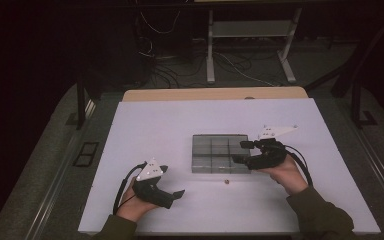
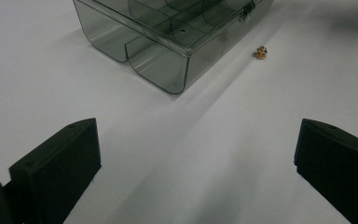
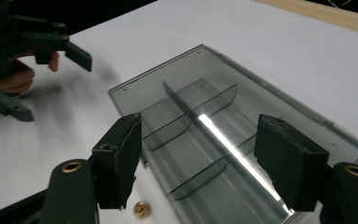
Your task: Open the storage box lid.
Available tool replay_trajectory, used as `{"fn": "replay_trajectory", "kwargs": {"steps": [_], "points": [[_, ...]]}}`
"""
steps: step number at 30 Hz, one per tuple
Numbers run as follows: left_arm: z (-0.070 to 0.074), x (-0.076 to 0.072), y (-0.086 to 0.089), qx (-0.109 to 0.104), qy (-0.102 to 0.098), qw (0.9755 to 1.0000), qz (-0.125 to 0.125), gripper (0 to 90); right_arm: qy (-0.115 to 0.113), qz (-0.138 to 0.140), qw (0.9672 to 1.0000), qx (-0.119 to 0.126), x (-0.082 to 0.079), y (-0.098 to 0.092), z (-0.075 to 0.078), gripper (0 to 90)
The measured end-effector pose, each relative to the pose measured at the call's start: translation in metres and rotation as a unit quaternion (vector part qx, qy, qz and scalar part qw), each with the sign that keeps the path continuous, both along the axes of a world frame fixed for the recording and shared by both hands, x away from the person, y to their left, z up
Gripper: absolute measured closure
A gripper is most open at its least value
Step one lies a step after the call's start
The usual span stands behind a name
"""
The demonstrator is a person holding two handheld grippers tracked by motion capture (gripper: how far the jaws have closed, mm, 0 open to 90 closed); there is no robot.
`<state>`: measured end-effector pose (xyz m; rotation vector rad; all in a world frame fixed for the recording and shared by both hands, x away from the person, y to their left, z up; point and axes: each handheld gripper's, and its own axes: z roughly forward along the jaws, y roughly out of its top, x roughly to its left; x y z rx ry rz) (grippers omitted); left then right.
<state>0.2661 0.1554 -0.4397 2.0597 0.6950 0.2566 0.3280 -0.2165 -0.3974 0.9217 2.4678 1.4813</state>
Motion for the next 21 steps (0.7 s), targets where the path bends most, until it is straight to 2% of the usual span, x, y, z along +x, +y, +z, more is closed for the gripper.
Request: {"fn": "replay_trajectory", "kwargs": {"steps": [6,10,16,21], "points": [[0.001,-0.001,0.0,-0.001,-0.001,1.0,0.004,0.0,-0.007,0.012,0.9999,0.006,-0.017,0.0,-0.004,34.8],[0.001,-0.001,0.0,-0.001,-0.001,1.0,0.005,0.0,-0.012,0.018,0.9997,0.008,-0.025,0.002,-0.007,41.3],[0.001,-0.002,-0.001,-0.003,-0.001,1.0,0.006,0.0,-0.013,0.036,0.9992,0.008,-0.032,0.01,-0.014,53.9],[0.001,-0.002,-0.001,-0.001,-0.003,1.0,0.004,0.0,-0.013,0.048,0.9987,-0.004,-0.036,0.018,-0.02,67.4]]}}
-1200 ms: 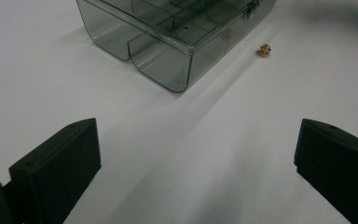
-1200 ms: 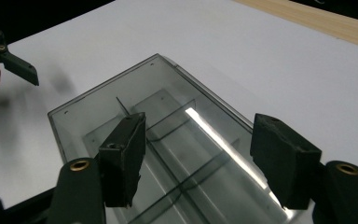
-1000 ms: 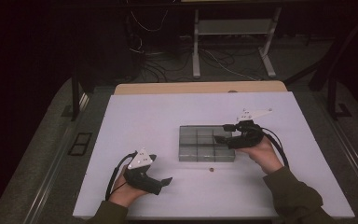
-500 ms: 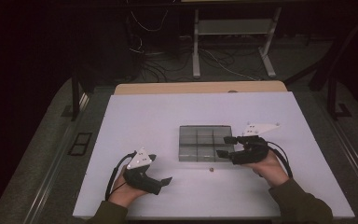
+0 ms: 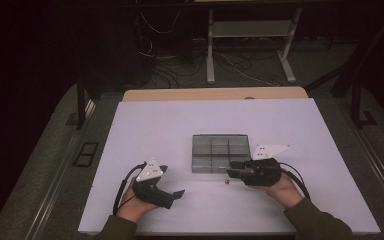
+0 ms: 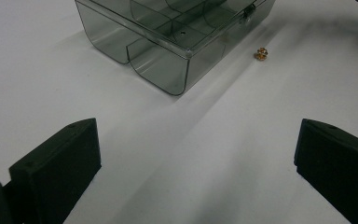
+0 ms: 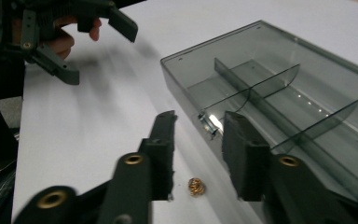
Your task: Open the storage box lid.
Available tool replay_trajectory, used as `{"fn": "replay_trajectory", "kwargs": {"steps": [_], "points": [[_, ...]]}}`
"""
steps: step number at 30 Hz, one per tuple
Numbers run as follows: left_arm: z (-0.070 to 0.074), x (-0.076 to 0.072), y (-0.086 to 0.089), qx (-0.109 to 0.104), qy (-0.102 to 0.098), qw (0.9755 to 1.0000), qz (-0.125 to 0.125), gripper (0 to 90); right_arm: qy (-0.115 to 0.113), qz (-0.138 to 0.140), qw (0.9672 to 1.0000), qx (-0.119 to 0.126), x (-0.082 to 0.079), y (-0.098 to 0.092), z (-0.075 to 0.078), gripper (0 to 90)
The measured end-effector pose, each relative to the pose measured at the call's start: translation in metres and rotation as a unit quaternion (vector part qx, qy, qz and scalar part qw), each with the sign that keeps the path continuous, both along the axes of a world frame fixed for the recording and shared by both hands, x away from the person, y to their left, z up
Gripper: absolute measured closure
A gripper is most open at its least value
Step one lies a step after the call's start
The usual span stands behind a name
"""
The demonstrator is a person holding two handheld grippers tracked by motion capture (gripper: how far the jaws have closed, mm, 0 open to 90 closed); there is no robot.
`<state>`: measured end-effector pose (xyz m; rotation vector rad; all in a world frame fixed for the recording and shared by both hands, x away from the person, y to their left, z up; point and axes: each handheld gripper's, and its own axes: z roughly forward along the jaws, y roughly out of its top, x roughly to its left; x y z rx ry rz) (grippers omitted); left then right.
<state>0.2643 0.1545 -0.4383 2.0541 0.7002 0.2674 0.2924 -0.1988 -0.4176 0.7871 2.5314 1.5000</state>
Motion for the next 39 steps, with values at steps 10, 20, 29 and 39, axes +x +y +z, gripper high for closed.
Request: {"fn": "replay_trajectory", "kwargs": {"steps": [10,20,29,39], "points": [[0.0,0.0,0.0,0.001,0.001,1.0,-0.001,0.0,0.012,0.018,0.9995,-0.021,-0.001,0.013,-0.014,87.1],[0.0,0.0,-0.001,0.001,0.001,1.0,0.0,0.0,0.02,0.019,0.999,-0.036,0.001,0.021,-0.025,89.2],[-0.001,0.0,-0.001,0.0,0.002,1.0,0.0,0.0,0.026,0.009,0.9987,-0.044,0.006,0.023,-0.031,89.2],[-0.001,0.0,-0.001,0.001,0.002,1.0,-0.001,0.0,0.029,0.001,0.9985,-0.047,0.01,0.023,-0.034,89.2]]}}
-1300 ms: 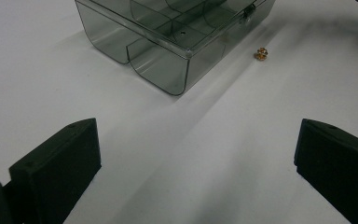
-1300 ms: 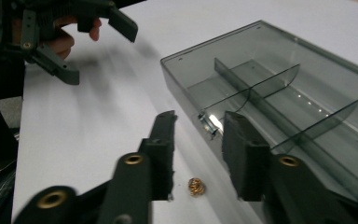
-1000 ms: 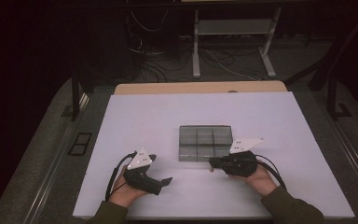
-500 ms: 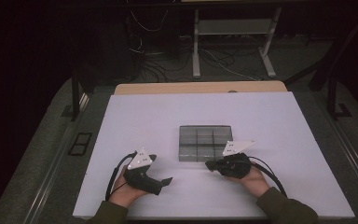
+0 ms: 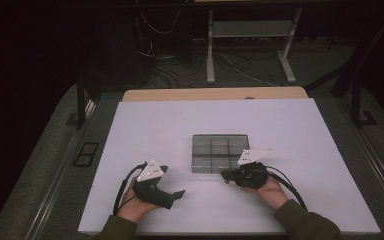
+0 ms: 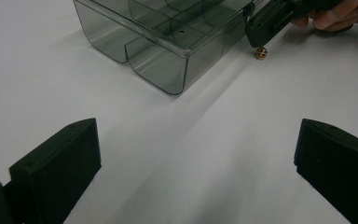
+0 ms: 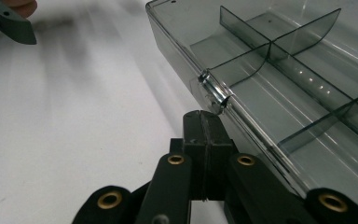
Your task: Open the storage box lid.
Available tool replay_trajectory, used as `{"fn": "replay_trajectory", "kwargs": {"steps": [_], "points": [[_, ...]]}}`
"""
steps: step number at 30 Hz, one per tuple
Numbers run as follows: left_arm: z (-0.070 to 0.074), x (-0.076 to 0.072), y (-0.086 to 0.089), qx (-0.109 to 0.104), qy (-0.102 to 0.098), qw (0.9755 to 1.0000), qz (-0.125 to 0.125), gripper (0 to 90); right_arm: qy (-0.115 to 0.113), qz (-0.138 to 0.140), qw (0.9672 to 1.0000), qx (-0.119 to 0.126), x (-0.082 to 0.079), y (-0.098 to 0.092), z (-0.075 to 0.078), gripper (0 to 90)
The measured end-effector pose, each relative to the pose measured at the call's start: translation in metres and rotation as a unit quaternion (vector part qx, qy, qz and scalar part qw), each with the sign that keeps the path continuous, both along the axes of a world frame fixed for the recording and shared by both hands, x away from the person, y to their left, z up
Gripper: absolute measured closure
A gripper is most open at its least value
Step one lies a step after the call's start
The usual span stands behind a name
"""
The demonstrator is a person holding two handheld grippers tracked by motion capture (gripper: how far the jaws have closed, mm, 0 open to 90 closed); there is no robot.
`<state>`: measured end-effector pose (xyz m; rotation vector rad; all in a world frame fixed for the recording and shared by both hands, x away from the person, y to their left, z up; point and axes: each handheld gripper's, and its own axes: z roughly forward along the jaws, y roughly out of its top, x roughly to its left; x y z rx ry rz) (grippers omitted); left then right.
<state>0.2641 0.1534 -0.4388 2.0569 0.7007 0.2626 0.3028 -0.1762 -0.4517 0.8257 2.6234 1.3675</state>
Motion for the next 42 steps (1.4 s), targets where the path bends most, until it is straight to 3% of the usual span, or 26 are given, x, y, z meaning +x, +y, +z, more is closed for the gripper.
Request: {"fn": "replay_trajectory", "kwargs": {"steps": [11,13,42], "points": [[0.0,0.0,0.0,0.0,0.0,1.0,0.0,0.0,0.003,-0.001,1.0,-0.004,0.002,0.002,-0.002,89.2],[0.0,0.0,0.0,0.0,0.0,1.0,0.0,0.0,-0.001,-0.001,1.0,0.006,0.001,0.001,0.0,89.2],[0.001,0.0,0.001,-0.003,-0.001,1.0,0.005,1.5,-0.021,-0.01,0.9991,0.035,-0.001,-0.003,0.013,89.3]]}}
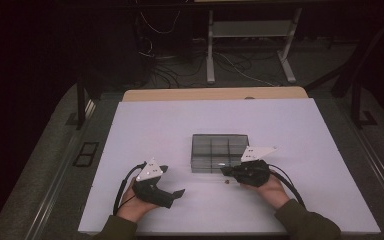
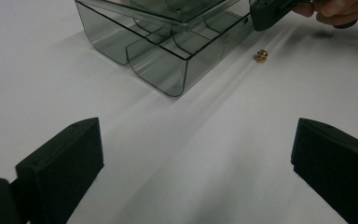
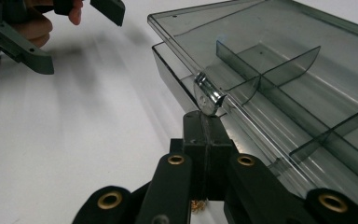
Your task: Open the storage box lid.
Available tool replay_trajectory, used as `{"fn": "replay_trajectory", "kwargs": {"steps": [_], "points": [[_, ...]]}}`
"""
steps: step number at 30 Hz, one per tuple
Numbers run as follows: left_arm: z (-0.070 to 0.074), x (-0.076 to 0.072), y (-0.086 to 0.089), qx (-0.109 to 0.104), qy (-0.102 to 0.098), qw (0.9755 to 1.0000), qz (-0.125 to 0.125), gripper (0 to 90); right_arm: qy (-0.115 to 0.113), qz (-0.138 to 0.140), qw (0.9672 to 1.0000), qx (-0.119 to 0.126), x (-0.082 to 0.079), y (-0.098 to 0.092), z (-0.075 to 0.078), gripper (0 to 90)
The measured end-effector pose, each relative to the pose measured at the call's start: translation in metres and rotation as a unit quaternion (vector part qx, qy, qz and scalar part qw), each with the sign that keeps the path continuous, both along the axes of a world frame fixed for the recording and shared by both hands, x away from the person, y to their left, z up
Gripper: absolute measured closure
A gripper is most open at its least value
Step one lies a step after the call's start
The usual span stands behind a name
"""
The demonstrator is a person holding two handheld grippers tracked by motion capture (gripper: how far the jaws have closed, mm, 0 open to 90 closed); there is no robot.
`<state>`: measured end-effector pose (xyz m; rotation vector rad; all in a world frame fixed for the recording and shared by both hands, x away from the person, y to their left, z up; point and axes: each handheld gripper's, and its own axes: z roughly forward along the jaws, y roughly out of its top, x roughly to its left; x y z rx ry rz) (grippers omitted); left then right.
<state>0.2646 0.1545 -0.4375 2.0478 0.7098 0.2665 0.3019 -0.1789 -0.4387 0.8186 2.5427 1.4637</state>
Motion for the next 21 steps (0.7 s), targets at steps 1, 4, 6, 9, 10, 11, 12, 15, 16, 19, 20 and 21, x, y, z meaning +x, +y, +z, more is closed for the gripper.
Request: {"fn": "replay_trajectory", "kwargs": {"steps": [1,4,6,9,10,11,12,15,16,19,20,21], "points": [[0.0,0.0,0.0,0.0,0.0,1.0,0.001,1.5,-0.003,0.001,1.0,0.001,0.0,0.0,0.001,89.3],[0.0,0.0,0.001,-0.002,0.004,1.0,0.001,4.0,-0.004,-0.001,1.0,0.003,0.001,0.0,0.002,89.2],[0.001,0.0,0.001,-0.005,0.007,1.0,0.004,6.0,-0.007,-0.003,1.0,0.006,0.001,0.0,0.004,89.3],[0.001,0.001,0.002,-0.008,0.01,0.9999,0.005,10.6,-0.008,-0.004,0.9999,0.008,0.001,-0.001,0.006,89.3],[0.001,0.002,0.002,-0.009,0.012,0.9999,0.006,12.3,-0.008,-0.003,0.9999,0.009,0.001,-0.001,0.007,89.2],[0.001,0.002,0.002,-0.012,0.012,0.9998,0.008,13.7,-0.011,-0.003,0.9999,0.009,0.002,-0.001,0.008,89.3],[0.002,0.002,0.003,-0.013,0.012,0.9998,0.008,14.2,-0.011,-0.006,0.9999,0.01,0.002,-0.001,0.009,89.3],[0.003,0.003,0.002,-0.02,0.011,0.9997,0.011,17.0,-0.015,-0.005,0.9998,0.013,0.003,-0.002,0.011,89.3],[0.004,0.004,0.002,-0.021,0.012,0.9996,0.011,18.7,-0.014,-0.005,0.9998,0.014,0.003,-0.002,0.011,89.3],[0.006,0.008,0.0,-0.025,0.011,0.9996,0.009,24.8,-0.014,-0.005,0.9998,0.015,0.003,-0.002,0.012,89.3],[0.007,0.01,0.0,-0.025,0.007,0.9996,0.007,26.7,-0.014,-0.006,0.9998,0.016,0.003,-0.002,0.012,89.3],[0.008,0.012,-0.002,-0.028,0.006,0.9995,0.009,28.2,-0.013,-0.006,0.9998,0.016,0.003,-0.002,0.012,89.3]]}}
